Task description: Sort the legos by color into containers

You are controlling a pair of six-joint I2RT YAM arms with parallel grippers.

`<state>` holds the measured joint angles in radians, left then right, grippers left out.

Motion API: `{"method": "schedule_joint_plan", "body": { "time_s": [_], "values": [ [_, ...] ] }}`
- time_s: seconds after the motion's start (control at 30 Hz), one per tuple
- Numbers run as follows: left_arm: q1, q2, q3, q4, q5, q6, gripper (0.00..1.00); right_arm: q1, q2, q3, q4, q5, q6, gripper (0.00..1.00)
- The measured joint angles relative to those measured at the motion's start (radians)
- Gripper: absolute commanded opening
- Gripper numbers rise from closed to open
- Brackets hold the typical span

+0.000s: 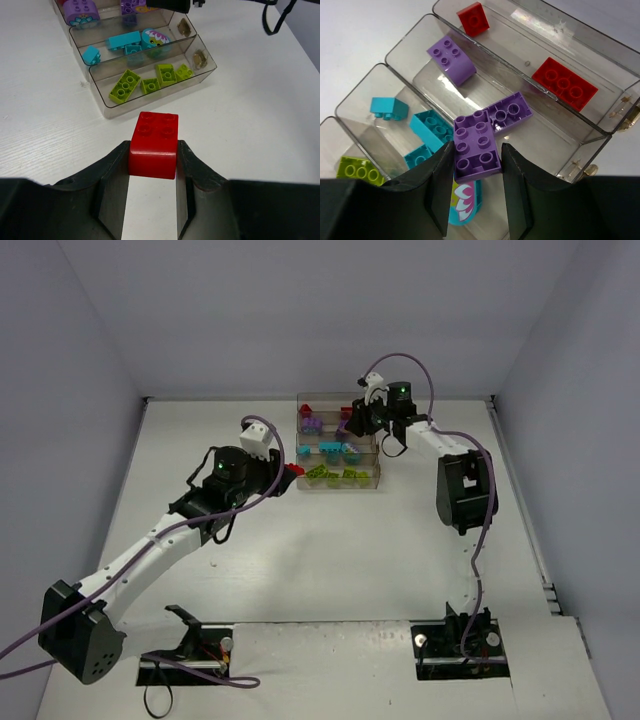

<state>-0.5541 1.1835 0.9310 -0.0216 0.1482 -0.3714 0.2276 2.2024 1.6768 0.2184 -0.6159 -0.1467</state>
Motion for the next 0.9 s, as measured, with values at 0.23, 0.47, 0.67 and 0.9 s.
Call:
{"method": "schedule_joint_plan", "body": {
  "time_s": [0.23, 0.47, 0.67, 0.9],
  "values": [
    [0.000, -0.030, -0.012, -0.038, -0.001, -0.001, 0.09, -0.005, 0.040, 0.052, 0.002, 0.016, -0.010, 0.07],
    [0.000, -0.030, -0.013, -0.052, -0.002, -0.001, 0.10, -0.020, 0.082, 0.085, 0.003, 0.029, -0.008, 0.37],
    [0.000, -0.027, -0.013, -0.051, -0.011, -0.001, 0.10, -0.026, 0.109, 0.093, 0.002, 0.056, -0.003, 0.56],
    [0.053, 0.125, 0.103, -0.049, 0.032, 0.000, 0.10, -0.026, 0.078, 0.092, -0.010, 0.086, 0.000, 0.61]
  ]
}}
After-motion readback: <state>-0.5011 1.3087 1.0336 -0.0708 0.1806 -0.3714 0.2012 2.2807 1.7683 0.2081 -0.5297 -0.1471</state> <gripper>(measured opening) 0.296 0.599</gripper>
